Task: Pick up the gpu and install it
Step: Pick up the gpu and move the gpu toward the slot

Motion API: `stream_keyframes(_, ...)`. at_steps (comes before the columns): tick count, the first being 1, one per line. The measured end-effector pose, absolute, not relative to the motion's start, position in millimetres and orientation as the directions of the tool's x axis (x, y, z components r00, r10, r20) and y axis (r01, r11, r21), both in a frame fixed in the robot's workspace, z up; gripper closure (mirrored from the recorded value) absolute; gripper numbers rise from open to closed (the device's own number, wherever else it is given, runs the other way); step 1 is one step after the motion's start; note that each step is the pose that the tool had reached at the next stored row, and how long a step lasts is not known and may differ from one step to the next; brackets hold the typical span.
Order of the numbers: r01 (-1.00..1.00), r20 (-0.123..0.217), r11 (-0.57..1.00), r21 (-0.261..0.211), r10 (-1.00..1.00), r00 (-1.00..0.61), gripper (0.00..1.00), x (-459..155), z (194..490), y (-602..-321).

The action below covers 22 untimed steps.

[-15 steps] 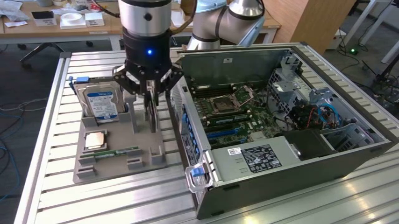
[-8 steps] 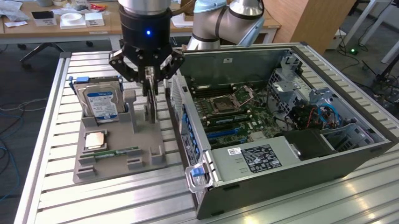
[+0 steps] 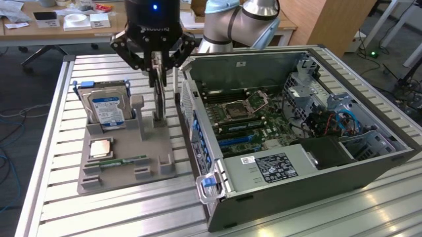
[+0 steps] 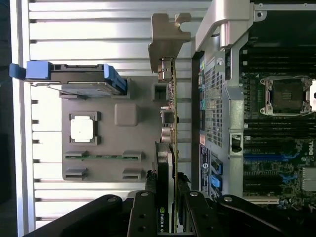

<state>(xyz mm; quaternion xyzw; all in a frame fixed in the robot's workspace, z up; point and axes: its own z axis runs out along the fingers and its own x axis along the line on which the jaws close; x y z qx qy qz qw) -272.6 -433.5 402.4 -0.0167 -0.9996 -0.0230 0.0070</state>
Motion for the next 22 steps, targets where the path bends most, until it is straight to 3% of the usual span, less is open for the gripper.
stream_keyframes(7,0.034,0.015,0.998,0.047,0.033,-0.999,0.74,-273,430,-434)
stream_keyframes(22,0.034,0.015,0.998,0.047,0.033,-0.999,0.74,-263,431,-434)
